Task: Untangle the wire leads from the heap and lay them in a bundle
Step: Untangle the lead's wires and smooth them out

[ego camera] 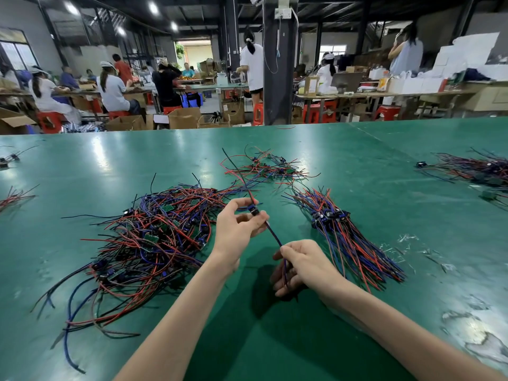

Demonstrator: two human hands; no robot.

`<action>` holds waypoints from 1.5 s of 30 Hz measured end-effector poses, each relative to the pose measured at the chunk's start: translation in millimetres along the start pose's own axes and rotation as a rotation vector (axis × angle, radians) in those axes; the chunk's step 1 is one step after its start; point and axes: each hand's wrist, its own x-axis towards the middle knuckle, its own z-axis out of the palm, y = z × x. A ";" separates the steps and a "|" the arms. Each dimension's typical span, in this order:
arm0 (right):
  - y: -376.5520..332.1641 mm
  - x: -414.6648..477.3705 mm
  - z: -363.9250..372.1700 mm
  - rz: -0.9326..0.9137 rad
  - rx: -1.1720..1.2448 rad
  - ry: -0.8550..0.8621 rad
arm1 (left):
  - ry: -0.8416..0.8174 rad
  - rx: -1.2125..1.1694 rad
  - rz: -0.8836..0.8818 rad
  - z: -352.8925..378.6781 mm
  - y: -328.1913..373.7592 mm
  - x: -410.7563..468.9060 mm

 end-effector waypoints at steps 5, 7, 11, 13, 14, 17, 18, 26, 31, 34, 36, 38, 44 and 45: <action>1.8 -0.1 5.1 -0.061 -0.030 -0.045 | 0.074 -0.026 0.002 -7.3 2.8 4.6; 1.9 1.4 5.6 -0.061 -0.071 -0.044 | 0.078 -0.023 0.002 -9.4 2.2 5.5; -1.1 4.5 -1.6 -0.019 -0.071 0.014 | 0.053 -0.024 -0.010 -5.8 -0.7 3.4; -2.1 4.6 -4.3 -0.005 -0.055 0.020 | 0.052 -0.033 -0.015 -4.0 -1.2 2.8; -2.2 4.1 -4.6 -0.006 -0.052 0.016 | 0.058 -0.035 -0.015 -4.2 -1.2 2.9; -1.0 2.2 -3.2 -0.051 -0.053 -0.019 | 0.099 -0.038 -0.009 -7.6 -1.0 4.2; -0.6 1.4 -2.9 -0.062 -0.057 -0.036 | 0.116 -0.043 -0.006 -9.1 -0.8 4.7; 0.3 4.8 -4.8 -0.067 -0.162 -0.012 | 0.189 -0.087 0.011 -16.8 -1.2 12.2; 1.6 4.0 -5.3 -0.075 -0.121 -0.080 | 0.200 -0.091 0.017 -15.9 0.8 12.4; 1.1 4.7 -4.9 -0.072 -0.162 -0.131 | 0.226 -0.093 0.021 -19.1 2.7 12.7; 1.8 5.7 -6.1 -0.079 -0.204 -0.096 | 0.234 -0.080 0.027 -18.6 3.1 11.6; 3.4 6.9 -7.6 -0.076 -0.217 -0.047 | 0.237 -0.073 0.035 -16.9 3.0 10.8; 4.4 8.6 -6.7 -0.126 -0.258 -0.071 | 0.261 -0.095 0.041 -18.8 3.4 12.3; 4.5 8.6 -6.4 -0.144 -0.280 -0.085 | 0.266 -0.099 0.039 -19.6 3.5 12.7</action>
